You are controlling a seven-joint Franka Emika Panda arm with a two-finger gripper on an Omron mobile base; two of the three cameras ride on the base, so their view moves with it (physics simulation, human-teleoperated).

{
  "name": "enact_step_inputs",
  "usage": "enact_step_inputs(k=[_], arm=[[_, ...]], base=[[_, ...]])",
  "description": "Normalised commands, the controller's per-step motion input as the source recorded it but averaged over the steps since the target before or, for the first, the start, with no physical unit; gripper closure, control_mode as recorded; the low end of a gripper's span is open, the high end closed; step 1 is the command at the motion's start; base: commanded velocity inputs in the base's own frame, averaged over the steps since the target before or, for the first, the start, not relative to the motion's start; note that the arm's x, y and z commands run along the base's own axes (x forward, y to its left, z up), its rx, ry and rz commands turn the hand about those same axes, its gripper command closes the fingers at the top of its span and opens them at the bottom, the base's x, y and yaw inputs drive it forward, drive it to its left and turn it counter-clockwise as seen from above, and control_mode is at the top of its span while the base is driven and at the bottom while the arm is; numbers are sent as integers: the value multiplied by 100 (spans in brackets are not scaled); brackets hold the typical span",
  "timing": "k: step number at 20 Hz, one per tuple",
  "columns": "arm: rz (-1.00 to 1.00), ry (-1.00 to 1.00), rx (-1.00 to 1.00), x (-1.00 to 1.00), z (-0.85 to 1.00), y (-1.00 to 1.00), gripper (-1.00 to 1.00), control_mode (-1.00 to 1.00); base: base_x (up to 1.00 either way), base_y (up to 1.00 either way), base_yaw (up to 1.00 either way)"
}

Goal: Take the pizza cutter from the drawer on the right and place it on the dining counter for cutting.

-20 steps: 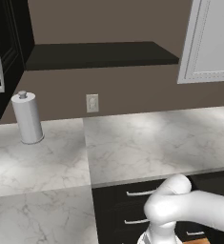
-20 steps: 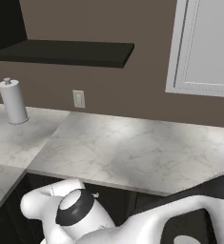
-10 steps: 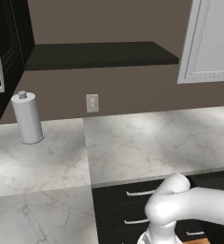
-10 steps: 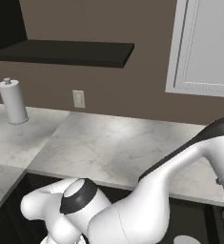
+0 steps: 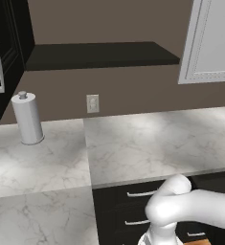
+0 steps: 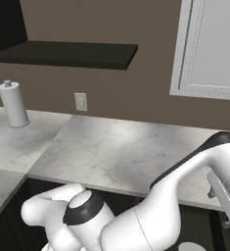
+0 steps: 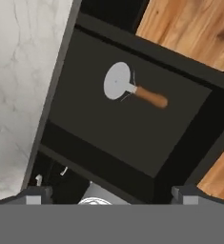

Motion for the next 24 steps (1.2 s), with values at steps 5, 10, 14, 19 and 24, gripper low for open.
enact_step_inputs(k=[5, 10, 14, 19, 24], arm=[[30, 0, -7, 3, -69, 1, -100, -100], [26, -8, -13, -22, -60, 12, -100, -100], [32, -4, -13, -1, -55, 53, -100, -100], [37, 0, -10, 0, -45, 57, -100, -100], [40, 0, -4, 1, -39, 8, -100, -100]], base=[[0, 0, 0], [0, 0, 0], [0, 0, 0], [0, 0, 0], [0, 0, 0]])
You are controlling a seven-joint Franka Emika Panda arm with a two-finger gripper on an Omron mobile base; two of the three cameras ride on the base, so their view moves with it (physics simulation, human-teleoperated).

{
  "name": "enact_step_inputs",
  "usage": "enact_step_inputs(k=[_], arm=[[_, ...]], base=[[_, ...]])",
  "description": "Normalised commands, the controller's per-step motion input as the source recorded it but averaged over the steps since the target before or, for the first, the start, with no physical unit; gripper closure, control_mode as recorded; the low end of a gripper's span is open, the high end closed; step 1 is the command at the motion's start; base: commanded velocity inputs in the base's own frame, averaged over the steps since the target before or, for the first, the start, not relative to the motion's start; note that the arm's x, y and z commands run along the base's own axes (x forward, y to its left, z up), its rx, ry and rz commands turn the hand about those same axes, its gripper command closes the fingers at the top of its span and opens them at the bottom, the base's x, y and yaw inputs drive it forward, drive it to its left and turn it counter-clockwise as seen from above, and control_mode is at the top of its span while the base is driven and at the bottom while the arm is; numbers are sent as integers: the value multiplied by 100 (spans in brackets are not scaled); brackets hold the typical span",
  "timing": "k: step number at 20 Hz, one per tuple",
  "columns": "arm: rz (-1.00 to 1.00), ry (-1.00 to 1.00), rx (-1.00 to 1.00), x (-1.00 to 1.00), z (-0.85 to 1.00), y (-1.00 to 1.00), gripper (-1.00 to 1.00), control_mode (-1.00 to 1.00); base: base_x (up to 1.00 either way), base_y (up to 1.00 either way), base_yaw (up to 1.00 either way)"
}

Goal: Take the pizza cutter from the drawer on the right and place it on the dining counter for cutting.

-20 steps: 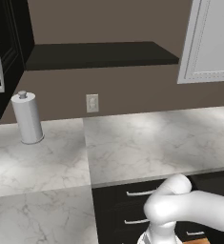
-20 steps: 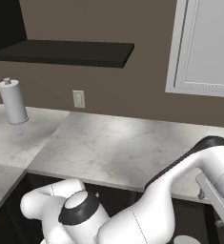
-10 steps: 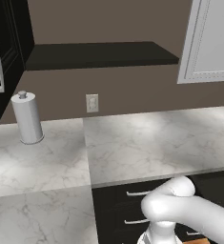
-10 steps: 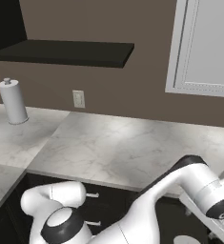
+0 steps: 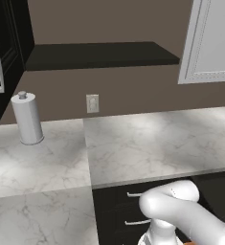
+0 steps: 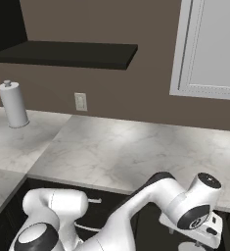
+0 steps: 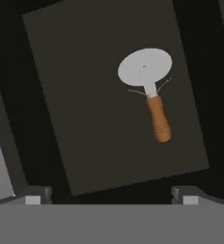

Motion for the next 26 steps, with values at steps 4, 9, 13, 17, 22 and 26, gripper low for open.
enact_step_inputs(k=[4, 9, 13, 17, 22, 26], arm=[[32, 0, -3, 0, -45, 0, -100, -100], [20, -4, -1, 2, -35, 0, -100, -100], [1, 0, 0, 5, -18, 0, -100, -100], [0, 0, 0, 6, -26, 0, -100, -100], [0, 0, 0, 9, -18, 0, -100, -100], [-1, 0, 0, 19, -19, 0, -100, -100]], base=[[0, 0, 0], [0, 0, 0], [0, 0, 0], [0, 0, 0], [0, 0, 0], [0, 0, 0]])
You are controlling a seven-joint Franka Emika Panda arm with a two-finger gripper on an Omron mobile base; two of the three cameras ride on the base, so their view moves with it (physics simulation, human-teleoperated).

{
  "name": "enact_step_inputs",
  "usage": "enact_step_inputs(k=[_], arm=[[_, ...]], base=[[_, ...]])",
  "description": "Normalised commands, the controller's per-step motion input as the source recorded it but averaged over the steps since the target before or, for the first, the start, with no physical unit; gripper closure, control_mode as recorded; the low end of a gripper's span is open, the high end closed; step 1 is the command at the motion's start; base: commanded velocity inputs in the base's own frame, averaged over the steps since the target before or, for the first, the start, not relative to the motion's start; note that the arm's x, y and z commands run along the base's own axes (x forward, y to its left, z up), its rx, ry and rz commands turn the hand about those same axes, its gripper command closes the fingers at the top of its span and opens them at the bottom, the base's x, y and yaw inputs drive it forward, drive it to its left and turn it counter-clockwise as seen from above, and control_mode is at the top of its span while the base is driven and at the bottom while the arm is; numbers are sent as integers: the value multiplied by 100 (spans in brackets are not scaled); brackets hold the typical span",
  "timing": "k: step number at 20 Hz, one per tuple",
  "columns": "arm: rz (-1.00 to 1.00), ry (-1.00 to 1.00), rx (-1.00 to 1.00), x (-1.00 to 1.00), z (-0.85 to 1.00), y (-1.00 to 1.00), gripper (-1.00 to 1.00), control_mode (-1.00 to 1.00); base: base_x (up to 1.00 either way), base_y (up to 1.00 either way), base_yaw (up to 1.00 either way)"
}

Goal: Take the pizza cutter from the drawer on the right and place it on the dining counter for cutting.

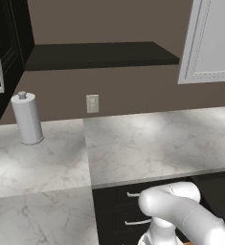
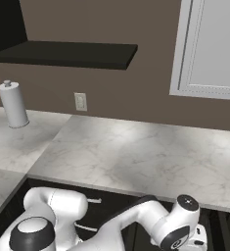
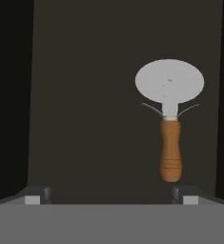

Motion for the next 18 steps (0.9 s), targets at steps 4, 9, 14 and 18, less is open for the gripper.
enact_step_inputs(k=[4, 9, 14, 18], arm=[[-3, 0, 0, 9, -19, -11, -100, -100], [0, 0, 0, 7, -20, -27, -100, -100], [0, 0, 0, 14, -13, -12, -100, -100], [0, 0, 0, 12, -13, -7, -100, -100]], base=[[0, 0, 0], [0, 0, 0], [0, 0, 0], [0, 0, 0]])
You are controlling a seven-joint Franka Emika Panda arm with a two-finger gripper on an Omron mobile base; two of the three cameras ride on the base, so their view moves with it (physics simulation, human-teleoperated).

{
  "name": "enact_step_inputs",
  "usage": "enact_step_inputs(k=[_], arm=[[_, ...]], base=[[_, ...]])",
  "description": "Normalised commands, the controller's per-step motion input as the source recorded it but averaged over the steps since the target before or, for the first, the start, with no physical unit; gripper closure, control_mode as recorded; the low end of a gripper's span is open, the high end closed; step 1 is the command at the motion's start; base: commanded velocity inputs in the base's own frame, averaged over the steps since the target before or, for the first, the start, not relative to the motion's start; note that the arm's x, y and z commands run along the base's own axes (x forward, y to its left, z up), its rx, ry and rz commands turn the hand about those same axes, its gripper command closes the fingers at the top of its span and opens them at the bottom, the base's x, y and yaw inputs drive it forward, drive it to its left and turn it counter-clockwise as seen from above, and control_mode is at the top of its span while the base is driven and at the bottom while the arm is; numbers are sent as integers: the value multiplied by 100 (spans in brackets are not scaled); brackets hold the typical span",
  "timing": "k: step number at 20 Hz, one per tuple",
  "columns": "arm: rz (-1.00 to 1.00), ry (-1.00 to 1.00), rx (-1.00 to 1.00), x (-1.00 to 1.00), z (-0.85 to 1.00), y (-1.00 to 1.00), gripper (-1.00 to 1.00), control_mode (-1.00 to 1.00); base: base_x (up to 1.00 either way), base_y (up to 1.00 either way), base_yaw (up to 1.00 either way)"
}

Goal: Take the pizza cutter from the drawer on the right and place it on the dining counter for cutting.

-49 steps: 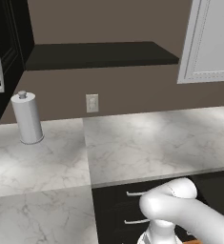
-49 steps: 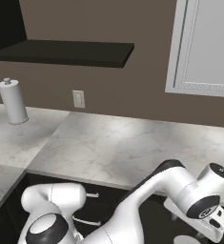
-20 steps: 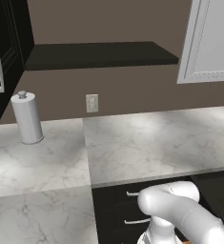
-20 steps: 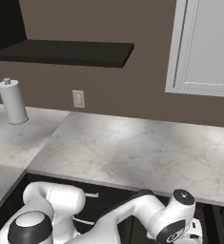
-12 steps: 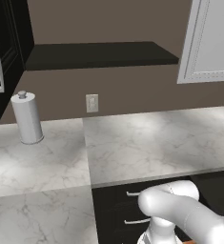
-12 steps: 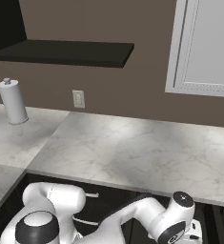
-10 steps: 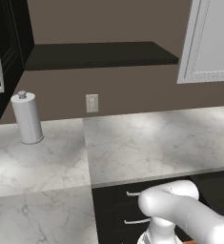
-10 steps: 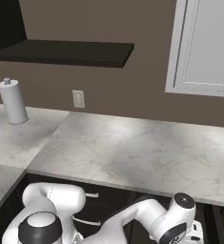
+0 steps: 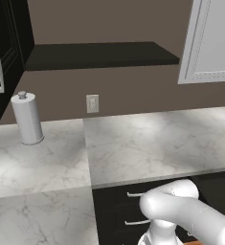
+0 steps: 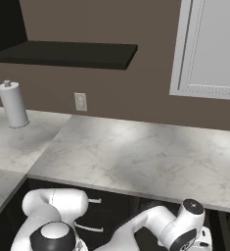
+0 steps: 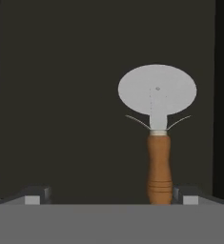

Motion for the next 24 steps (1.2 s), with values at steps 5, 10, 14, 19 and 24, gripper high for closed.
enact_step_inputs(k=[5, 10, 14, 19, 24], arm=[[0, 0, 0, 5, -18, -3, -100, -100], [0, 0, 0, 0, -23, -1, -100, -100], [0, 0, 0, 0, -21, -7, -100, -100], [0, 0, 0, 0, -19, -24, -100, -100], [0, 0, 0, 0, -16, -21, -100, -100]], base=[[0, 0, 0], [0, 0, 0], [0, 0, 0], [0, 0, 0], [0, 0, 0]])
